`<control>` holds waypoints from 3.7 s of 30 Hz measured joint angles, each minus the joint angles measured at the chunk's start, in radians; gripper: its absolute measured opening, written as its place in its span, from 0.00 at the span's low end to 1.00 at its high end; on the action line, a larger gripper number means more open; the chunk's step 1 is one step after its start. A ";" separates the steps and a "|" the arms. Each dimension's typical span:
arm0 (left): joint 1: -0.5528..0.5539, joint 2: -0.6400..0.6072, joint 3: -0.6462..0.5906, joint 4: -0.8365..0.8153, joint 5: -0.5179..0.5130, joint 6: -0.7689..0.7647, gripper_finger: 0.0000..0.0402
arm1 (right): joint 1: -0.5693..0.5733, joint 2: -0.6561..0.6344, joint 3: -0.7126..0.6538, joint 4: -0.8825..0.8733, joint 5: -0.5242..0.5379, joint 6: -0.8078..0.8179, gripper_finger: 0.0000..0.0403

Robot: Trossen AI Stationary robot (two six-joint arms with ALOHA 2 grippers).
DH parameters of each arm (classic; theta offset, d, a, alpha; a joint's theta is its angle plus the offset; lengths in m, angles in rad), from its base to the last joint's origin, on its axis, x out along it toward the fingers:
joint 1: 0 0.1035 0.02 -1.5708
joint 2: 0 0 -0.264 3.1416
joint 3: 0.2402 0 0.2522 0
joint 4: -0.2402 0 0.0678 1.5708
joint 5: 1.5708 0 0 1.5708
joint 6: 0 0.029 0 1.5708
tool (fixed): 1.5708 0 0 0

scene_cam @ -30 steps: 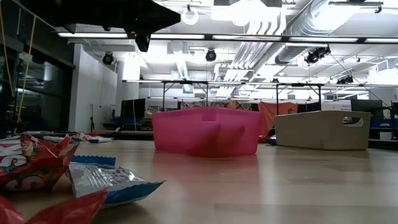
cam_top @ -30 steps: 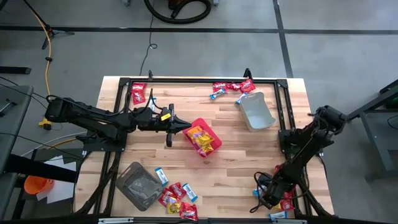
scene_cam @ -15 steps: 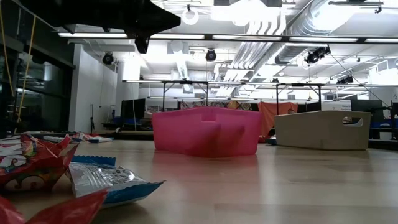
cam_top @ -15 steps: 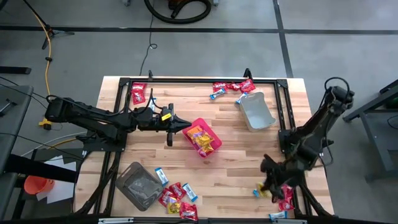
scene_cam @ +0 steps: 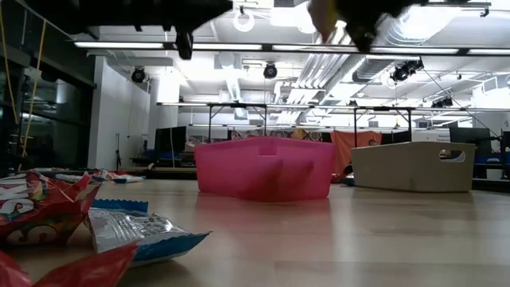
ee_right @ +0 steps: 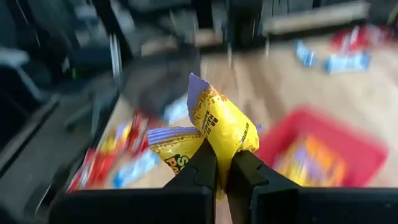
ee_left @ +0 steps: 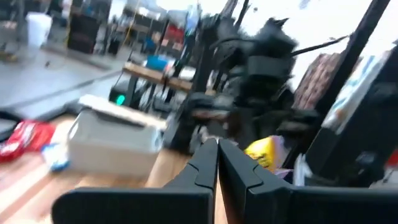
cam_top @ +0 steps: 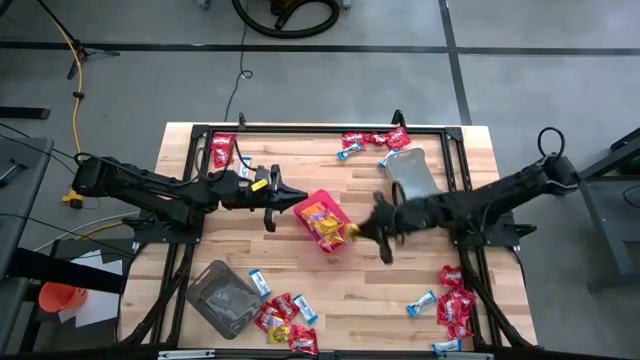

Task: Sort candy
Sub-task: Put the yellow candy into the red bin

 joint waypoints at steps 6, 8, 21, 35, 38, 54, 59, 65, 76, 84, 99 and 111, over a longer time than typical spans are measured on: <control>0.000 -0.001 0.000 0.069 0.031 0.000 0.00 | -0.140 0.045 0.001 0.169 -0.082 -0.111 0.02; 0.000 -0.001 0.000 0.069 0.031 0.000 0.00 | -0.160 0.065 0.001 0.210 -0.088 -0.107 0.02; 0.000 -0.001 0.000 0.065 0.031 0.000 0.00 | -0.179 0.107 0.001 0.256 -0.101 -0.024 0.03; 0.000 -0.001 0.000 0.058 0.031 0.001 0.00 | -0.208 0.107 0.001 0.212 -0.169 0.213 0.58; 0.000 -0.001 0.000 0.056 0.031 0.001 0.00 | -0.205 0.117 0.001 0.197 -0.194 0.221 0.65; 0.000 -0.001 0.000 0.047 0.031 0.000 0.00 | -0.195 0.380 0.354 -0.467 -0.217 0.012 0.67; 0.000 -0.001 0.000 0.047 0.031 0.000 0.00 | -0.195 0.393 0.447 -0.617 -0.217 -0.079 0.67; 0.000 0.000 -0.001 0.033 0.031 0.000 0.00 | -0.194 0.405 0.450 -0.450 -0.264 -0.083 0.67; 0.001 0.000 0.000 0.016 0.021 0.011 0.00 | -0.184 0.430 0.448 -0.423 -0.170 -0.112 0.67; -0.030 0.019 0.036 -0.193 -0.090 0.150 0.00 | -0.185 0.430 0.448 -0.373 -0.208 -0.112 0.67; -0.037 0.258 0.160 -0.210 -0.069 0.201 0.00 | -0.188 0.429 0.448 -0.373 -0.208 -0.112 0.67; -0.058 0.260 0.159 -0.416 -0.017 0.139 0.00 | -0.221 0.386 0.492 -0.509 -0.204 -0.149 0.67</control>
